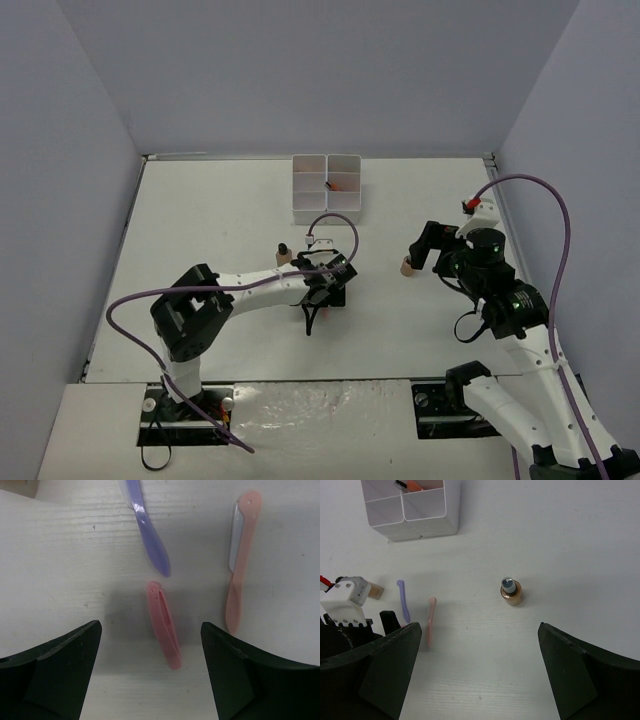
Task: Organize the makeup
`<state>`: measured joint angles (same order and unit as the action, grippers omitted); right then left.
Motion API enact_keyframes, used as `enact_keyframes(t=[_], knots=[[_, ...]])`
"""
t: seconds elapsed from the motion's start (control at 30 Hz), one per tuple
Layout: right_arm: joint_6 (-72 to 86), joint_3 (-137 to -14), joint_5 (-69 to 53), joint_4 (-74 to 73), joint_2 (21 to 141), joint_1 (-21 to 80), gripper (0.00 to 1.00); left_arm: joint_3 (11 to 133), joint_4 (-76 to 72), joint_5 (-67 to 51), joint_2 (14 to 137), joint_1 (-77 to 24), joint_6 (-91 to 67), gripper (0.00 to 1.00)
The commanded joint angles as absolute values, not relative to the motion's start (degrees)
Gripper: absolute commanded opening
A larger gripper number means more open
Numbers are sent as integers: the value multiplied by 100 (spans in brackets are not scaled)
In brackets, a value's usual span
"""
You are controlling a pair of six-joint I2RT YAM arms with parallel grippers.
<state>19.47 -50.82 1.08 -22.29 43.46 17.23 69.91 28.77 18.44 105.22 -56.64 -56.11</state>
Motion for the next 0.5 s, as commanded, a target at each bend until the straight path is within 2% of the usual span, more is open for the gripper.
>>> enact_keyframes(t=[0.0, 0.13, 0.27, 0.4, 0.47], knots=[[1799, -5095, 137, -2137, 4268, 1702, 100, 7171, 2818, 1717, 10522, -5695, -5889, 70], [1753, -5135, 239, -2147, 4287, 1698, 100, 7008, 2804, 1626, 10580, -5704, -6038, 60], [1706, -5289, 229, -2153, 4463, 1696, 100, 6883, 2847, 1599, 10574, -5721, -6169, 34], [1590, -5432, 208, -2150, 4606, 1696, 100, 6838, 2874, 1702, 10417, -5774, -6170, 3], [1516, -5512, 183, -2145, 4648, 1696, 100, 6876, 2887, 1771, 10307, -5774, -6100, 0]])
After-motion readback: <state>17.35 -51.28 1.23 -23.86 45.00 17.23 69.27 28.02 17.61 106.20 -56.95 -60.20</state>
